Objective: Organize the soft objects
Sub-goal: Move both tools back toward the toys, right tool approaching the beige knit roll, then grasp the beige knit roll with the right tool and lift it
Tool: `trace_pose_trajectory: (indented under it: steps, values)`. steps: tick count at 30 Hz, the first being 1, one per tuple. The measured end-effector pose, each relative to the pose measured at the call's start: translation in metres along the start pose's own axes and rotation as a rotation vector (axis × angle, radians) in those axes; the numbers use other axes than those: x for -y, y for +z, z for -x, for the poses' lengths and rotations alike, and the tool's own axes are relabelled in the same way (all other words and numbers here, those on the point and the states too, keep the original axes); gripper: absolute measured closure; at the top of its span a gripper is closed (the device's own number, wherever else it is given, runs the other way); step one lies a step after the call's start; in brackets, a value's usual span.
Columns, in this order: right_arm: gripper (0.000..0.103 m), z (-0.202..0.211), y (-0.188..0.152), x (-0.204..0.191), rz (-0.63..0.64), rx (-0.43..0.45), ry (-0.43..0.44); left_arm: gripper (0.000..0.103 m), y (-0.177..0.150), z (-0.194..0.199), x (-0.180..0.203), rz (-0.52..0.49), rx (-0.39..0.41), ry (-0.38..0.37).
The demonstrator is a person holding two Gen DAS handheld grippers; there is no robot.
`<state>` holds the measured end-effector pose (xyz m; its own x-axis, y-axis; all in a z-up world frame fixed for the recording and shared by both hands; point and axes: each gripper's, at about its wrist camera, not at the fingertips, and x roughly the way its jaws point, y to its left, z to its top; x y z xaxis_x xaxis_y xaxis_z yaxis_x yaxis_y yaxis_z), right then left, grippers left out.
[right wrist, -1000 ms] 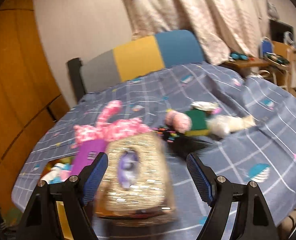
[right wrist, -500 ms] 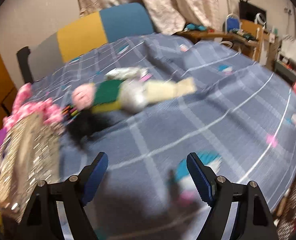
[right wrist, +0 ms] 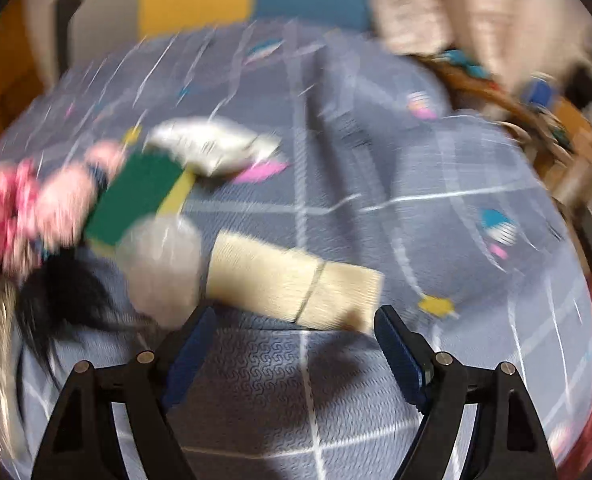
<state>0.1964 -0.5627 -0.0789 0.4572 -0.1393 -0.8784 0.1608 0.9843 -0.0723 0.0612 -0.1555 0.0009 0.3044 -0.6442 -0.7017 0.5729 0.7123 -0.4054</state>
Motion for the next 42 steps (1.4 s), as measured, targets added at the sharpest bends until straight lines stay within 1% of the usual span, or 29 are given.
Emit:
trace_pose_trajectory:
  steps: [2,4,7,9,10,11,12,14,15,17,21,24,26,29,30,33,34,35,36,37,41,42]
  values:
    - [0.018,-0.010,0.004,-0.005,0.107,-0.022,-0.033,0.059,0.003,-0.003,0.005,-0.013,-0.005,0.001]
    - [0.017,-0.019,0.007,-0.008,0.169,-0.035,-0.057,0.059,0.004,-0.006,0.008,-0.021,-0.013,0.007]
    - [0.017,-0.028,0.009,-0.009,0.191,-0.030,-0.062,0.059,0.007,-0.012,0.013,-0.020,-0.028,0.000]
    - [0.017,-0.029,0.010,-0.006,0.169,0.001,-0.054,0.059,0.010,-0.015,0.017,-0.025,-0.032,-0.002]
    - [0.020,-0.029,0.010,-0.003,0.146,0.013,-0.043,0.059,0.011,-0.016,0.020,-0.029,-0.033,-0.004]
    - [0.029,-0.030,0.010,-0.001,0.120,0.023,-0.029,0.059,0.013,-0.017,0.022,-0.033,-0.032,-0.004]
    - [0.035,-0.028,0.009,0.004,0.087,0.040,-0.023,0.059,0.014,-0.018,0.024,-0.035,-0.031,-0.005]
    - [0.050,-0.027,0.008,0.010,0.040,0.066,-0.011,0.059,0.018,-0.020,0.027,-0.034,-0.034,-0.014]
    - [0.055,-0.023,0.006,0.016,0.001,0.080,0.011,0.059,0.019,-0.020,0.029,-0.034,-0.035,-0.018]
    - [0.061,-0.020,0.005,0.024,-0.064,0.101,0.036,0.059,0.023,-0.022,0.034,-0.037,-0.030,-0.030]
    - [0.061,0.006,-0.015,0.038,-0.196,0.179,0.083,0.059,0.032,-0.027,0.041,-0.032,-0.022,-0.049]
    - [0.061,0.022,-0.036,0.038,-0.279,0.237,0.121,0.059,0.040,-0.033,0.048,-0.018,-0.026,-0.054]
    - [0.061,0.027,-0.050,0.037,-0.324,0.261,0.138,0.059,0.045,-0.039,0.053,-0.017,-0.027,-0.056]
    - [0.062,0.033,-0.071,0.033,-0.378,0.285,0.128,0.059,0.056,-0.048,0.068,-0.022,-0.023,-0.046]
    - [0.062,0.035,-0.076,0.032,-0.391,0.293,0.118,0.059,0.059,-0.051,0.072,-0.028,-0.019,-0.033]
    - [0.062,0.036,-0.091,0.022,-0.381,0.316,0.033,0.059,0.074,-0.064,0.090,-0.053,-0.007,0.020]
    - [0.062,0.035,-0.095,0.017,-0.368,0.322,0.005,0.057,0.081,-0.072,0.095,-0.056,-0.013,0.041]
    - [0.062,0.032,-0.096,0.016,-0.367,0.322,0.002,0.054,0.086,-0.080,0.099,-0.048,-0.024,0.049]
    - [0.062,0.030,-0.097,0.016,-0.380,0.325,0.002,0.053,0.092,-0.089,0.101,-0.034,-0.036,0.043]
    - [0.062,0.029,-0.099,0.017,-0.396,0.332,-0.001,0.053,0.099,-0.098,0.103,-0.022,-0.041,0.041]
    - [0.062,0.024,-0.104,0.026,-0.434,0.346,0.023,0.053,0.121,-0.136,0.107,0.003,-0.053,0.076]
    - [0.062,0.023,-0.105,0.027,-0.438,0.352,0.027,0.053,0.129,-0.150,0.106,0.012,-0.067,0.083]
